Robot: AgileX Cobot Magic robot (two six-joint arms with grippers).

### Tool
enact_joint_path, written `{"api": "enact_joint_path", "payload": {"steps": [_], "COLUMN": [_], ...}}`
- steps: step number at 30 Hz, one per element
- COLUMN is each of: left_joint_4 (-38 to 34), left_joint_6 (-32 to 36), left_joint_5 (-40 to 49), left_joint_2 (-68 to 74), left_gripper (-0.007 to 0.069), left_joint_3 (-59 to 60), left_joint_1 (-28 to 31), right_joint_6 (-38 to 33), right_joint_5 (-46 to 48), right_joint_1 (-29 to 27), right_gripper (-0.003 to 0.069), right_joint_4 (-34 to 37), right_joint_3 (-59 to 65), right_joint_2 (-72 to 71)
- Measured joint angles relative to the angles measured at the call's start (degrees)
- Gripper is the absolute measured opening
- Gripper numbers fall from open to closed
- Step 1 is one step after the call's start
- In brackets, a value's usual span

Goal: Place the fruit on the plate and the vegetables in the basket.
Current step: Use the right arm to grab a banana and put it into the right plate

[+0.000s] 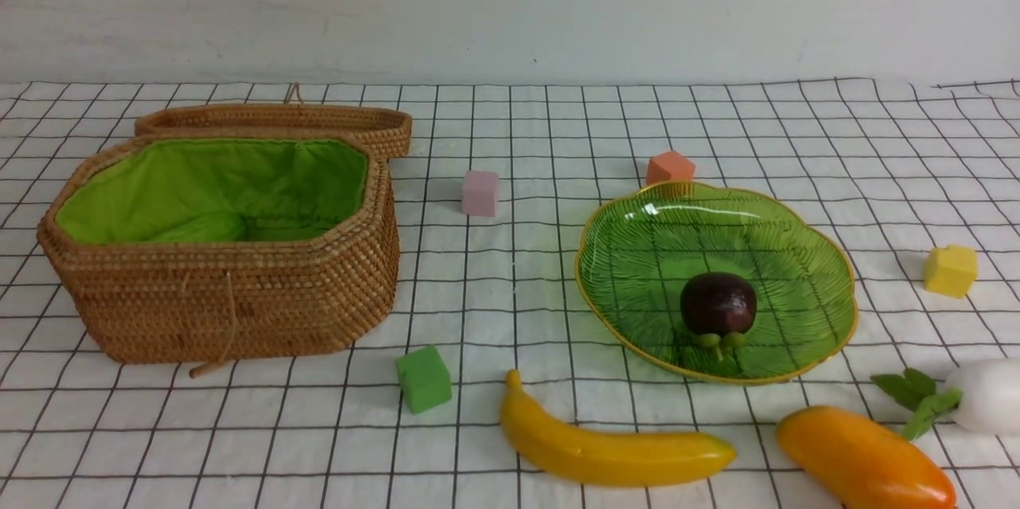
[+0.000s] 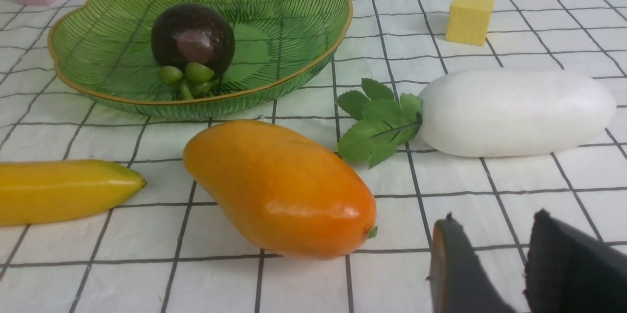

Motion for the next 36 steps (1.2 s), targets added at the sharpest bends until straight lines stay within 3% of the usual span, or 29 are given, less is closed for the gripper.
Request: {"api": "enact_joint_path", "payload": {"steps": [3, 8, 12, 15, 24, 31, 36], "left_joint_4": [-4.64, -9.15, -9.39, -9.33, -0.59, 3.86, 4.87], "left_joint_6": [-0.36, -0.42, -0.42, -0.37, 0.71, 0.76, 0.81], "left_joint_5": [-1.33, -13.89, -23.04, -24.62, -29.43, -45.5, -48.43], "left_joint_2": [-9.07, -24.57, -32.73, -35.39, -37.72, -40.58, -44.62], "left_gripper": [-0.0013, -0.0013, -0.0013, -0.0013, -0.0013, -0.0013, -0.0013], "left_joint_3": [13.37, 32.42, 40.49, 43.47, 53.52, 64.74, 73.0], "left_joint_1": [0.0, 0.0, 0.0, 0.0, 0.0, 0.83, 3.88], "right_joint_6": [0.0, 0.0, 0.0, 0.0, 0.0, 0.0, 0.0], "right_joint_5": [0.0, 0.0, 0.0, 0.0, 0.0, 0.0, 0.0], "right_joint_1": [0.0, 0.0, 0.0, 0.0, 0.0, 0.0, 0.0], "right_gripper": [0.0243, 0.0243, 0.0243, 0.0243, 0.0243, 0.0243, 0.0243], "right_joint_4": [0.0, 0.0, 0.0, 0.0, 0.0, 0.0, 0.0], "right_joint_3": [0.0, 0.0, 0.0, 0.0, 0.0, 0.0, 0.0], "right_joint_2": [0.0, 0.0, 0.0, 0.0, 0.0, 0.0, 0.0]}}
